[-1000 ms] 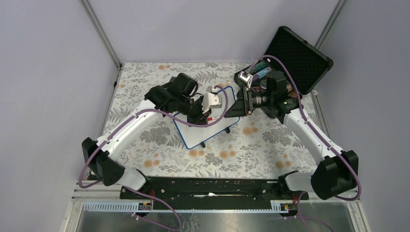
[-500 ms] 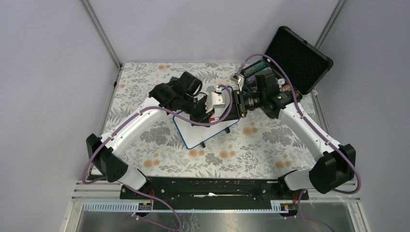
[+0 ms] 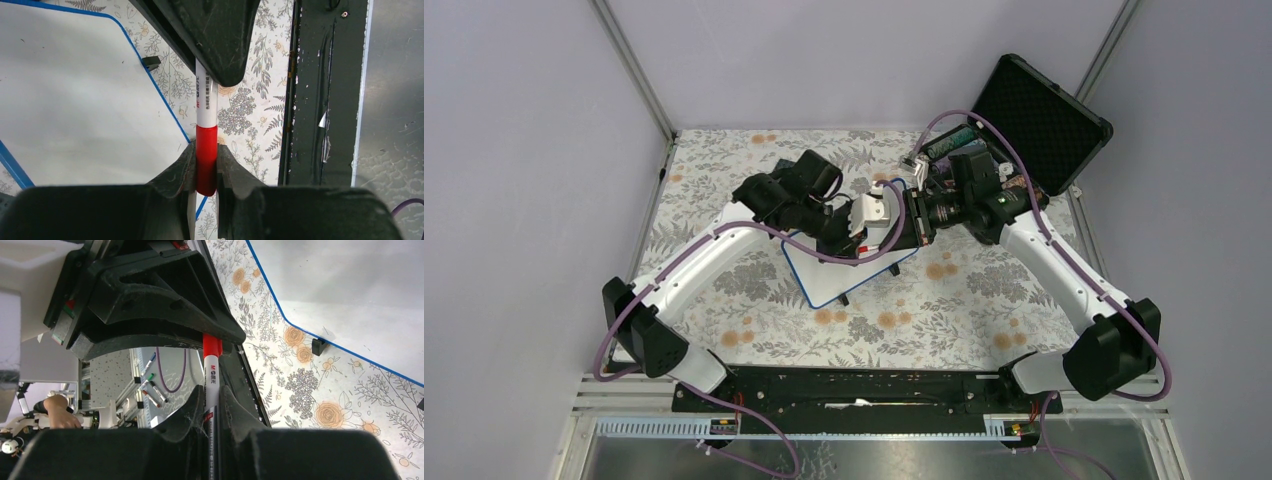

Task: Write a sentence on the whiteboard
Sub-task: Open the pen cap from the whiteboard marker, then place the pen cap at the center of the board, then adjust the whiteboard on the whiteboard stand.

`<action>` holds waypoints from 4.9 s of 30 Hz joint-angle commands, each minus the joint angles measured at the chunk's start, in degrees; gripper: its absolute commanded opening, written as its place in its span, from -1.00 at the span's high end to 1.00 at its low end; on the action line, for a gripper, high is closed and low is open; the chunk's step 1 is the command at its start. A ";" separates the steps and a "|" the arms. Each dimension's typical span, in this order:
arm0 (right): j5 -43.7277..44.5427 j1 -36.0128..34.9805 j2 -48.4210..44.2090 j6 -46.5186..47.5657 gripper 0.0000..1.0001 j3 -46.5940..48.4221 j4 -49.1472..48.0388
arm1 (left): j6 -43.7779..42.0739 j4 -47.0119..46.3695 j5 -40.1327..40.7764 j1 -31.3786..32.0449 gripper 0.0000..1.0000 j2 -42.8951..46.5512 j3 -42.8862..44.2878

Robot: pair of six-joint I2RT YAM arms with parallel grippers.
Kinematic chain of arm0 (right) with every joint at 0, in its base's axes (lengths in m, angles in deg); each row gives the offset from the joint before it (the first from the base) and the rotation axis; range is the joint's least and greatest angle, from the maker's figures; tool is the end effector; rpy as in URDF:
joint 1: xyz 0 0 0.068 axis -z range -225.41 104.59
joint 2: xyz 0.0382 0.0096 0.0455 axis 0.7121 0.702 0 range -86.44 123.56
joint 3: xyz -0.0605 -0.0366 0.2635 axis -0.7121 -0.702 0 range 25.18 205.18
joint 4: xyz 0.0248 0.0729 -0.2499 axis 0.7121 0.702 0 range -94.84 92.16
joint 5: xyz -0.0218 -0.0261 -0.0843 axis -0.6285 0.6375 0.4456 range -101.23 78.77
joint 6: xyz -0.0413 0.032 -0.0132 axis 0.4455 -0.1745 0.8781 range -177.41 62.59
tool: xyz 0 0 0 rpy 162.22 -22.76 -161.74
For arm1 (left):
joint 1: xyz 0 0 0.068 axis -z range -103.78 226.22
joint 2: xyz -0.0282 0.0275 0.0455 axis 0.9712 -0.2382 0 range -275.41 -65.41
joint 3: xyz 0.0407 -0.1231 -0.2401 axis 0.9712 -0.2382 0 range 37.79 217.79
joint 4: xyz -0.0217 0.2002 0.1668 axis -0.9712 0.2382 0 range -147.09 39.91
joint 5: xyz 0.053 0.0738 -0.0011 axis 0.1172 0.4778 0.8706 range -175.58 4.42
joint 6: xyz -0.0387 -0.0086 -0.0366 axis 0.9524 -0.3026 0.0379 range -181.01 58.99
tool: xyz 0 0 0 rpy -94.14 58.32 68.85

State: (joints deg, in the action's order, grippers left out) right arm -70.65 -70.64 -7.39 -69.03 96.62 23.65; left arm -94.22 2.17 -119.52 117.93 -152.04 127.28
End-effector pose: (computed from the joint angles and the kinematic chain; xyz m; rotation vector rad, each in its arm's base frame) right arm 0.2538 0.1536 0.3455 -0.8643 2.0377 1.4925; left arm 0.2133 -0.2168 0.3631 1.6942 1.8345 -0.8122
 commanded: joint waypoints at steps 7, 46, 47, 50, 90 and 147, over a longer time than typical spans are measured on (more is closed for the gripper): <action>-4.15 6.45 -1.33 7.16 1.00 6.79 8.65 | -3.47 3.91 -0.53 -5.92 1.00 7.64 -5.82; 4.23 0.18 1.16 19.17 1.00 3.68 9.11 | 3.13 -22.77 8.69 -54.55 0.94 -2.23 -36.03; 4.42 -0.19 1.31 19.03 1.00 3.65 8.52 | 2.82 -22.72 8.73 -54.55 0.92 -2.91 -36.13; 4.40 -1.00 1.54 18.57 1.00 3.08 6.60 | 2.28 -22.95 8.90 -54.51 0.82 -4.56 -36.40; 22.27 -16.06 5.13 24.01 1.00 5.90 -12.37 | -1.00 4.95 -32.16 -52.77 -0.45 7.70 -15.35; 20.74 -17.06 10.10 33.71 1.00 12.61 -4.93 | 3.29 7.08 -30.57 -38.70 -0.06 -8.23 -3.15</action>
State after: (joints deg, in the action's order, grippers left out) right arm -52.14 -87.10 1.66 -33.23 106.83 24.09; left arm -89.72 8.99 -144.54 80.86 -166.01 125.44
